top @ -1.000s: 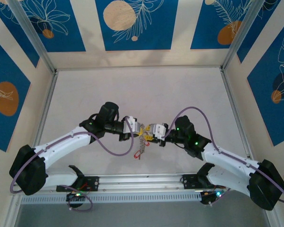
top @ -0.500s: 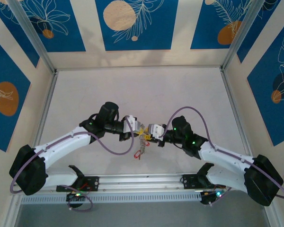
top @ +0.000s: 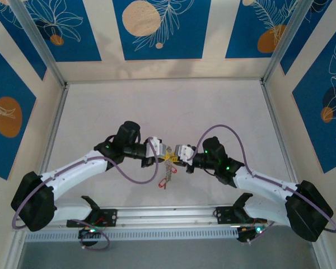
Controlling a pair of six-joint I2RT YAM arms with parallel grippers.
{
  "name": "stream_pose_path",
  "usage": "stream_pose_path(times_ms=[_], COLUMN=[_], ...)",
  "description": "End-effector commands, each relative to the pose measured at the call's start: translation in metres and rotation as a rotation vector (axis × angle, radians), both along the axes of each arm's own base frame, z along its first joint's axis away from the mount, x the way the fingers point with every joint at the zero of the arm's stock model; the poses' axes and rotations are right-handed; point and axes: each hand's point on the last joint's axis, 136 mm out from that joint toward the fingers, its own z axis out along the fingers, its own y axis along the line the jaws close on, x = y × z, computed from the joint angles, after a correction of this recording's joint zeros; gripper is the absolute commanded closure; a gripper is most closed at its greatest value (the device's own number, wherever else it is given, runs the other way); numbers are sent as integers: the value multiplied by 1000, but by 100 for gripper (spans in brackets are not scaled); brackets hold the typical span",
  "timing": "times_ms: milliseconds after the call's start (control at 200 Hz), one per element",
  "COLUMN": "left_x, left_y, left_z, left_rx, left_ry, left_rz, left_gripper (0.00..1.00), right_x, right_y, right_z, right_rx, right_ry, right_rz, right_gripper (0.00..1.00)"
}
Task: Put the keys on the keyring
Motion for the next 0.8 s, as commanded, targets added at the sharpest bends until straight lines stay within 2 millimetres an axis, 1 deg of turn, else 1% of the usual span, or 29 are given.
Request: stream_pose_path(times_ms=[0,90,175,260,480,790], left_x=[3,4,5,8,12,13], left_y=[-2,-2,-1,1,4,5], left_z=[14,13,12,9,-2,-11], left_rx=[-51,-48,-38,-20,23,62], left_ry=[-25,-28,-27,-34,-48,-43], left_rz=[-2,5,14,29,45,39], left_gripper=[100,100,100,100,100,100], right_x=[-13,-15,-16,-17,-18,-18], right_y=[6,4,2,0,-12,-16], right_z=[26,32,35,38,54,58], right_rx=[101,134,144,155,213,225], right_ry=[-45,-46,-45,-53,-66,-62], right_rz=[76,81,83,74,59,58], right_gripper=[98,96,100,100,100,100])
